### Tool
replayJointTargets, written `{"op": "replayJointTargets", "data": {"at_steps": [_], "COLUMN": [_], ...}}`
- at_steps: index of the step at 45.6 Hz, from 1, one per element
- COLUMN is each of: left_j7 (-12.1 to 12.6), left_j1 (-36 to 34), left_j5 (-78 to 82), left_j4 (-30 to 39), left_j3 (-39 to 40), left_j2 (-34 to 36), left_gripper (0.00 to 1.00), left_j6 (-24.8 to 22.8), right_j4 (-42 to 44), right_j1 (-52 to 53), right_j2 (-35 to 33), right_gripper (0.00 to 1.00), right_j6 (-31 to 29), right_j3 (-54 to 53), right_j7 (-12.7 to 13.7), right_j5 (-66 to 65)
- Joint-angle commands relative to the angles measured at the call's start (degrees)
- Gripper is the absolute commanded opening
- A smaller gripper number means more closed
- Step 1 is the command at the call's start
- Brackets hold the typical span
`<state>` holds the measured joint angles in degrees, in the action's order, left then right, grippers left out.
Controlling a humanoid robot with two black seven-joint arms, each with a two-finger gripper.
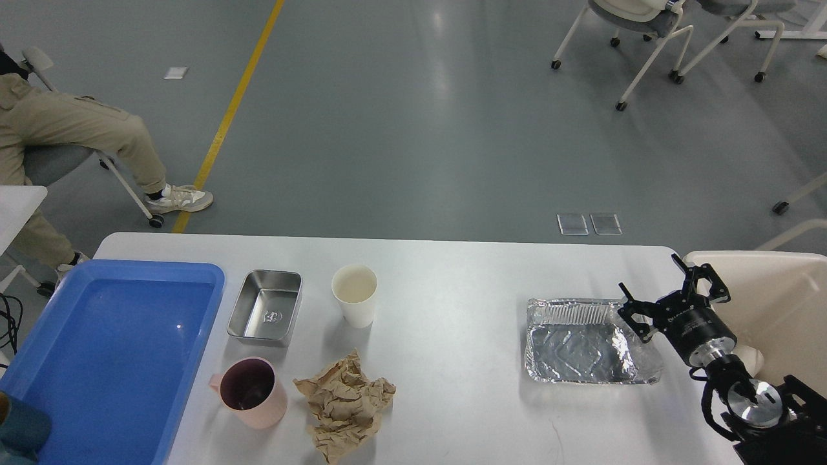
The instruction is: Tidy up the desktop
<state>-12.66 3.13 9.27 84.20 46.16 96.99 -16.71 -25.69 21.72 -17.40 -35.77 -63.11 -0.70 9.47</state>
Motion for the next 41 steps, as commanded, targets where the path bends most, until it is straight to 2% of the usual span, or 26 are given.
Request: {"op": "replayJointTargets", "data": {"at_steps": [1, 10, 16, 24, 30, 41], "left_j7": [0.0, -0.44, -0.53, -0.44, -0.62, 0.09], "left_j1": [-0.14, -0.06, 0.29, -2.6, -9.88, -25.09], "left_j5": [-0.83, -0.49, 2.32, 26.02, 45.72, 66.73], "left_j4": [-0.17, -0.96, -2.28, -4.12, -6.85, -8.26], "left_j3": [-0.11, 0.42, 0.68, 4.11, 4.82, 3.59], "left_j2": [-0.23, -0.14, -0.66, -6.81, -13.58, -25.7], "left_gripper": [0.97, 0.97, 0.97, 0.97, 0.97, 0.97], "left_j6": [-0.43, -0.61, -3.06, -5.08, -14.22, -29.16], "right_j4": [0.02, -0.15, -0.15, -0.15, -0.24, -0.33], "right_j1": [-0.1, -0.45, -0.54, -0.54, -0.45, -0.37], "right_j2": [0.0, -0.35, -0.35, -0.35, -0.35, -0.88], "right_gripper": [1.0, 1.0, 1.0, 1.0, 1.0, 1.0], "right_j6": [0.0, -0.09, -0.18, -0.18, -0.18, -0.18], "right_j3": [0.0, 0.0, -0.09, -0.09, -0.09, -0.18], "right_j7": [0.0, 0.0, 0.0, -0.09, 0.0, 0.0], "right_j5": [0.02, 0.02, 0.02, 0.02, 0.02, 0.02]}}
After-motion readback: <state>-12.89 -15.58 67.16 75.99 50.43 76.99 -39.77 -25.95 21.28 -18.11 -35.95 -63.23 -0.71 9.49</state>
